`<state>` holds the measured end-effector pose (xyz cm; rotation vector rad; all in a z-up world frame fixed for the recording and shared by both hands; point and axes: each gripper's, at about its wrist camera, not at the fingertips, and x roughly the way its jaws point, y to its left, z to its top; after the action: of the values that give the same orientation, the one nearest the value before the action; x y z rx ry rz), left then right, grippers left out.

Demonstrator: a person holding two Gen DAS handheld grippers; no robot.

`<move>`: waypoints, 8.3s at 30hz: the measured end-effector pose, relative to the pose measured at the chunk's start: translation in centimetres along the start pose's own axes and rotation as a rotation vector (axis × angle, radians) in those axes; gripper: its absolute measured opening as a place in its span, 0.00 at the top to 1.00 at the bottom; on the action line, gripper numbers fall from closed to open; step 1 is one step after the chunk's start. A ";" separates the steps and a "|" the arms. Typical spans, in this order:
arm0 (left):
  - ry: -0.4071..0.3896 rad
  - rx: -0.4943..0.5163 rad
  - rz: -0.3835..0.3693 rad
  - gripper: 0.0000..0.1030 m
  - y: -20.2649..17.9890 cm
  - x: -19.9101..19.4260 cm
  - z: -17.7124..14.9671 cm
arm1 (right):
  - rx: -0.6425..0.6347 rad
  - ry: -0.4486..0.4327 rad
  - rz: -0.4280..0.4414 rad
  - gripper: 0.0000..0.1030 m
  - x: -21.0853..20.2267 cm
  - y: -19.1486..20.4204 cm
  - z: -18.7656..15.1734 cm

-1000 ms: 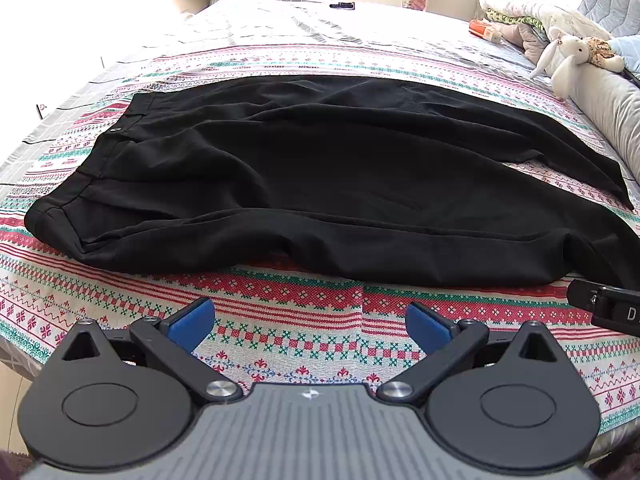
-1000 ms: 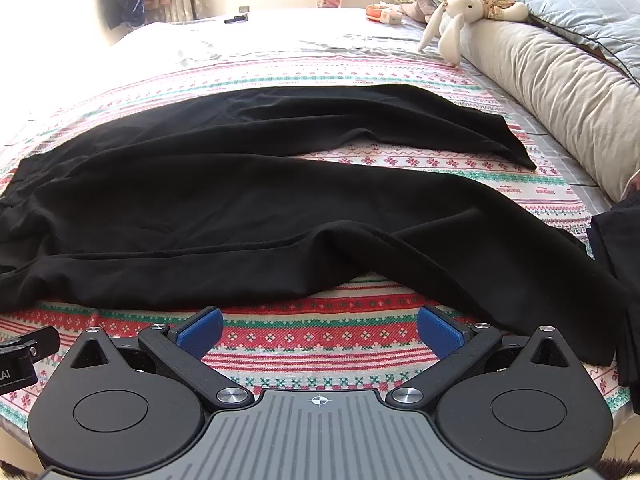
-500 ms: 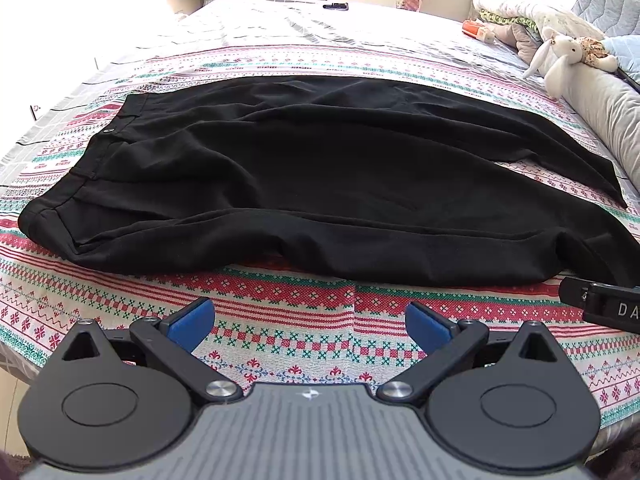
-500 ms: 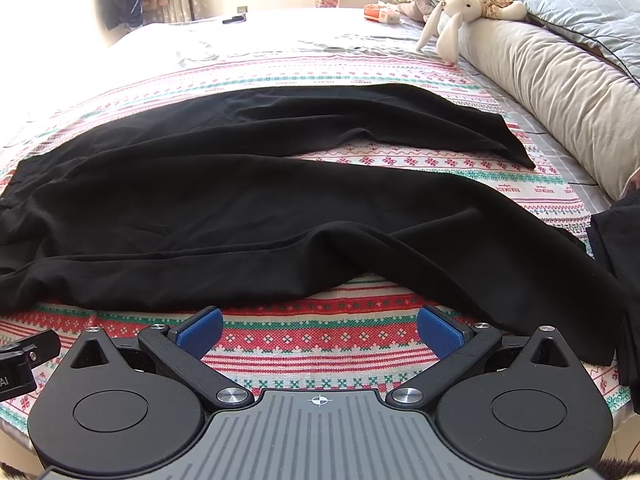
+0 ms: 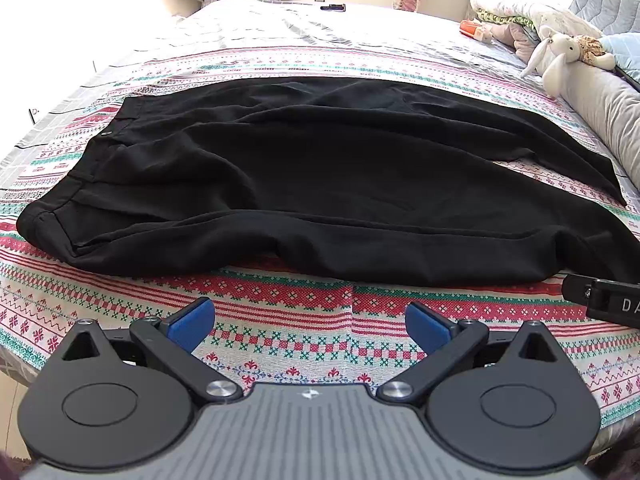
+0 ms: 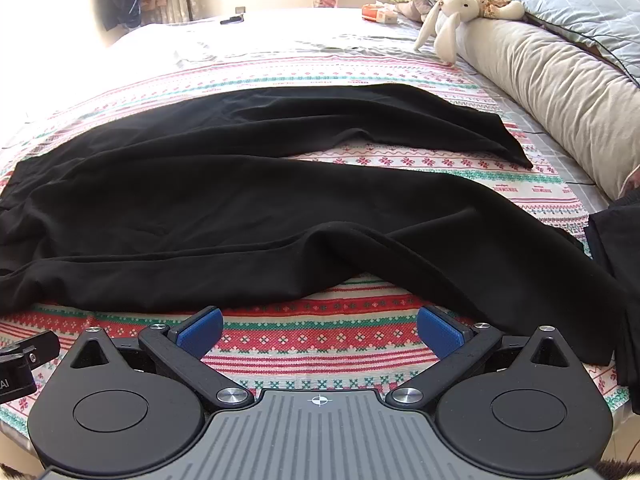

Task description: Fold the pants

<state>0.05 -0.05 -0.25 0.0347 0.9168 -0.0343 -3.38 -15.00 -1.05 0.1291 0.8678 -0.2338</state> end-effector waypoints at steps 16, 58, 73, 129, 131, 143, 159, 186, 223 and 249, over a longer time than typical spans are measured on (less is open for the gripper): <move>-0.002 0.005 -0.003 0.00 0.0 0.2 -0.1 | -0.002 0.002 -0.001 0.00 0.0 0.0 0.0; 0.038 -0.166 0.203 0.00 15.2 4.4 5.0 | -0.532 0.103 0.392 0.00 6.7 7.5 3.7; 0.058 -0.671 0.107 0.26 30.3 7.8 2.8 | -0.488 0.132 0.371 0.00 12.1 8.2 5.3; -0.053 -0.284 -0.052 0.10 17.7 -1.3 0.4 | -0.306 0.096 0.430 0.26 2.6 -2.2 3.4; -0.052 -0.229 -0.097 0.07 15.0 -0.8 0.9 | -0.250 0.064 0.344 0.26 3.2 -4.7 4.2; -0.095 0.141 -0.375 0.04 -1.4 0.6 0.9 | 0.126 -0.004 0.037 0.26 6.6 -21.7 7.2; -0.166 0.675 -0.735 0.13 -19.3 1.6 -4.5 | 0.182 0.036 0.060 0.46 8.4 -27.0 7.1; -0.075 0.572 -0.859 0.88 -24.3 5.1 -3.3 | -0.169 0.028 -0.029 0.92 11.2 -24.2 7.6; -0.130 0.591 -0.736 0.20 -19.7 1.9 -2.8 | 0.128 0.022 -0.066 0.38 3.5 -26.2 3.0; -0.021 0.648 -0.652 0.20 -15.7 2.5 -3.8 | -0.099 -0.075 -0.413 0.98 0.6 -20.5 1.3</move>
<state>-2.15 -15.63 -4.82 0.3351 0.8324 -0.9352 -7.31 -35.15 -1.07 -0.1528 0.8234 -0.5771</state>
